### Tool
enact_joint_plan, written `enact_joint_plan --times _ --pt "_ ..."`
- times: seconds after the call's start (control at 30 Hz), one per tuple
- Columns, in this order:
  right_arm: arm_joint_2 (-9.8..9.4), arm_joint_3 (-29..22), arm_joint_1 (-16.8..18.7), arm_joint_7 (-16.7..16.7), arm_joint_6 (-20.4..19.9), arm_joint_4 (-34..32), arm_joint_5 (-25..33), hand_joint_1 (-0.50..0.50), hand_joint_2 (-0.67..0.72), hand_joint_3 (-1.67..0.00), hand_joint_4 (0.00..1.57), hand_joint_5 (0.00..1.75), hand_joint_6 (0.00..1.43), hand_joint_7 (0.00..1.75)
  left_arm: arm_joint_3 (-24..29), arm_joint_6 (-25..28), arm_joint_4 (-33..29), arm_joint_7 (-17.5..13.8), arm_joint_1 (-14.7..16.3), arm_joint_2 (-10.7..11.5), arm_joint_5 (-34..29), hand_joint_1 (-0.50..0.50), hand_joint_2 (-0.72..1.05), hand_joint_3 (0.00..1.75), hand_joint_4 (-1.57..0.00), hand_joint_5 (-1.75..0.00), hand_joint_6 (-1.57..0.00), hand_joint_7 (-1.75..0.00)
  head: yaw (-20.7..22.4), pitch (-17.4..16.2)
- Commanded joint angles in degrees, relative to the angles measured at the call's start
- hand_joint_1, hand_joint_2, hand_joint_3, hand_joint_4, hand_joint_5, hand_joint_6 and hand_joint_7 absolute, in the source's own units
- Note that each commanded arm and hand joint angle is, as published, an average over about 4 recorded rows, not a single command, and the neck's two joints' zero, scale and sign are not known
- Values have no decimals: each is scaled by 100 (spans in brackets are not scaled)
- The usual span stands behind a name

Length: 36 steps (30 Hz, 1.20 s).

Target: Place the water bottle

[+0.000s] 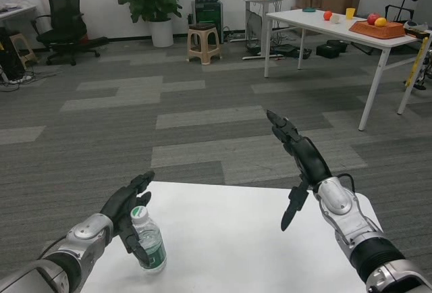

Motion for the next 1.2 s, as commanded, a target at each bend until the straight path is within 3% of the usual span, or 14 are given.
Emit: enact_joint_plan --times 0.03,0.67,0.8,1.2 --pt "16 0 -142 -16 -14 19 31 -46 66 0 0 0 0 0 237 173 -390 -238 247 210 -127 -48 -55 9 0 0 0 0 4 -12" --pt "25 4 -221 -12 -14 153 31 -46 66 0 0 0 0 0 1639 507 -1790 -581 952 764 -127 -50 -55 9 0 0 0 0 4 -89" --pt "25 17 -251 -12 -14 184 27 -46 66 0 0 0 0 0 1925 621 -2067 -665 1110 865 -114 -50 -46 4 0 0 0 0 4 -101" --pt "25 33 -282 -12 -14 195 27 -46 66 0 0 0 0 0 3094 682 -3737 -656 1603 867 125 -50 -55 9 0 0 0 0 23 -109"
